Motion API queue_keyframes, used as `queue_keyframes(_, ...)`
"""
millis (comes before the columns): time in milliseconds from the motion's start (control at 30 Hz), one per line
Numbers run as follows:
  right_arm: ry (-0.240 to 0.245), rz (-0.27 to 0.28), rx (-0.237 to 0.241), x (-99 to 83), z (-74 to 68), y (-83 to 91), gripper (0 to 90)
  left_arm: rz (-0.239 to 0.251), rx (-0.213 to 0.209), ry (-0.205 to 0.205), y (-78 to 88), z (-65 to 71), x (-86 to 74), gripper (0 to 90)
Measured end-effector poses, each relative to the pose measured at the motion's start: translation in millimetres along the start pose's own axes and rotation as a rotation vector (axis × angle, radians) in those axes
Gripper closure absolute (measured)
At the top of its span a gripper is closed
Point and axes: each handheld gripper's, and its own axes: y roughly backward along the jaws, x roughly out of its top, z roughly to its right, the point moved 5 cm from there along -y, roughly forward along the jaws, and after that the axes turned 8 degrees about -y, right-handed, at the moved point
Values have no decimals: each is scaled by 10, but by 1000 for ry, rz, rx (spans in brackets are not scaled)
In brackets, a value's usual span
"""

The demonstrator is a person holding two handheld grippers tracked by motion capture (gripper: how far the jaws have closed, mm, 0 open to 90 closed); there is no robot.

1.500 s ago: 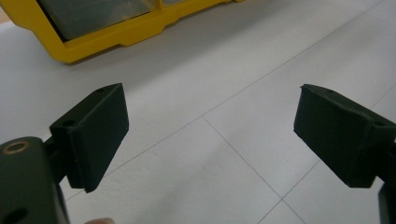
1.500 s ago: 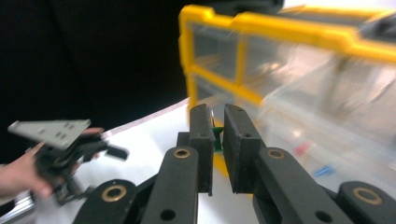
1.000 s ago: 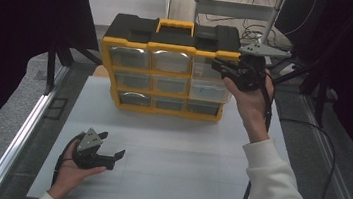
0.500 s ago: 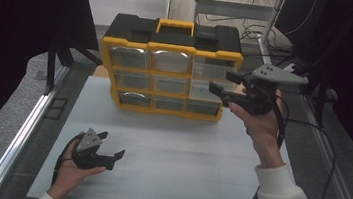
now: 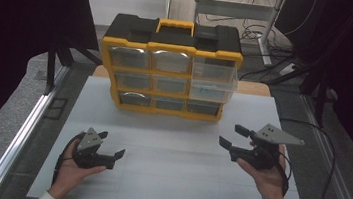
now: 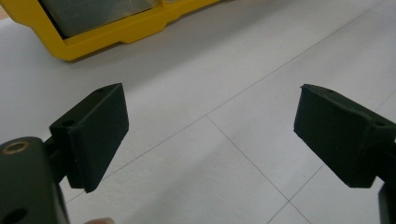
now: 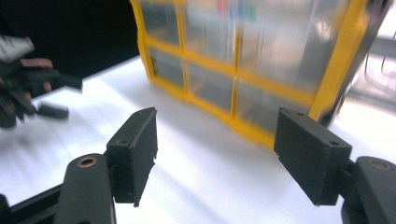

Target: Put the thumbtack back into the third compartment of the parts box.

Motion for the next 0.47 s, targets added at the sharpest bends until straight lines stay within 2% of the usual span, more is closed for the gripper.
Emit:
queue_keyframes(100,-37,-44,-17,-312,107,-64,306,-1,0,-1,1,3,0,106)
queue_keyframes(200,-70,-74,-27,-534,202,-108,307,0,2,0,5,2,1,106)
queue_keyframes(267,-75,-95,-41,-640,258,-130,306,2,2,0,7,3,3,107)
queue_keyframes(467,-98,-92,-51,-690,340,-123,304,3,5,1,10,-5,8,106)
